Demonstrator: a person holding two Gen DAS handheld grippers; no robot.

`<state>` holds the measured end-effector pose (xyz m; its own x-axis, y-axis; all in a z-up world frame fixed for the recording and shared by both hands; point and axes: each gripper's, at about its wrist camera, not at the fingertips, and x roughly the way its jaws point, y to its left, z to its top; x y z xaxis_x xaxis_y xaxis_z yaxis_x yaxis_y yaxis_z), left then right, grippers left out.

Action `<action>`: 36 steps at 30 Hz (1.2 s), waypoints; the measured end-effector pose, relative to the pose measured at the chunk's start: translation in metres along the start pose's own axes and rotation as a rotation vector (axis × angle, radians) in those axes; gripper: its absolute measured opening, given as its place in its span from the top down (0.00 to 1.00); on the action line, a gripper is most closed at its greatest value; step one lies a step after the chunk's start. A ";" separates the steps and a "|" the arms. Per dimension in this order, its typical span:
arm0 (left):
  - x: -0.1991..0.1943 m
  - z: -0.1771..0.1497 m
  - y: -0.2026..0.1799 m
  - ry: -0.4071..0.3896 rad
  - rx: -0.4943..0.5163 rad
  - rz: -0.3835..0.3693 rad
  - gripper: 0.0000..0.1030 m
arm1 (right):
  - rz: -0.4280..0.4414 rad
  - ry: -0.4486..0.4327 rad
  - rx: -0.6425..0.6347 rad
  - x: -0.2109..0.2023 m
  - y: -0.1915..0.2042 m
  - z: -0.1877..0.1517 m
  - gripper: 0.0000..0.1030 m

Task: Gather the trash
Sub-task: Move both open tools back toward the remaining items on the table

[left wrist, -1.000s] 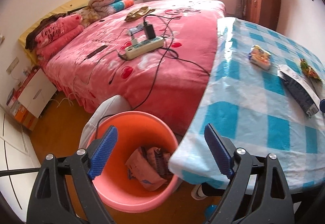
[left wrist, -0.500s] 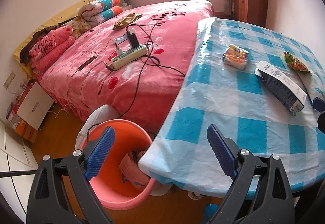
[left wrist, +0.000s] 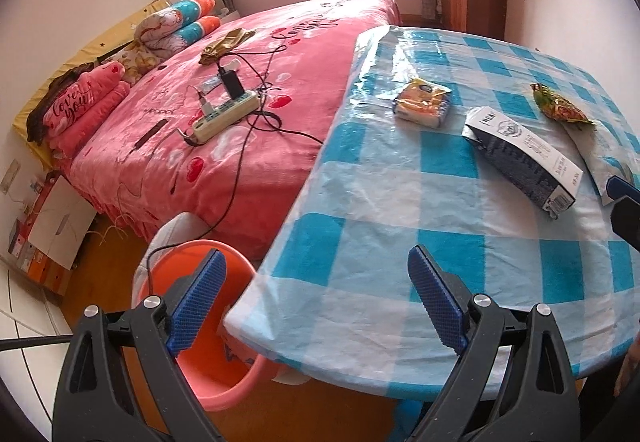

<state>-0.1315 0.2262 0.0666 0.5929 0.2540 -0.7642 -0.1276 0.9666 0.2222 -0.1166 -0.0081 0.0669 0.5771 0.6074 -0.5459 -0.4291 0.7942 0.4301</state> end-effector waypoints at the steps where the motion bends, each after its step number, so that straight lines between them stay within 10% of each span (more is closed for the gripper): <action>1: 0.000 0.000 -0.003 0.004 0.004 -0.008 0.10 | -0.003 -0.003 0.004 -0.001 -0.002 0.000 0.08; 21: -0.011 0.025 -0.065 -0.016 0.093 -0.094 0.10 | -0.050 -0.105 0.164 -0.036 -0.080 0.016 0.08; 36: -0.009 0.046 -0.123 0.044 0.069 -0.314 0.10 | -0.109 -0.116 0.289 -0.048 -0.143 0.018 0.08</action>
<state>-0.0844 0.1038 0.0739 0.5595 -0.0533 -0.8271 0.1108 0.9938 0.0109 -0.0702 -0.1512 0.0451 0.6909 0.5002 -0.5220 -0.1550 0.8077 0.5689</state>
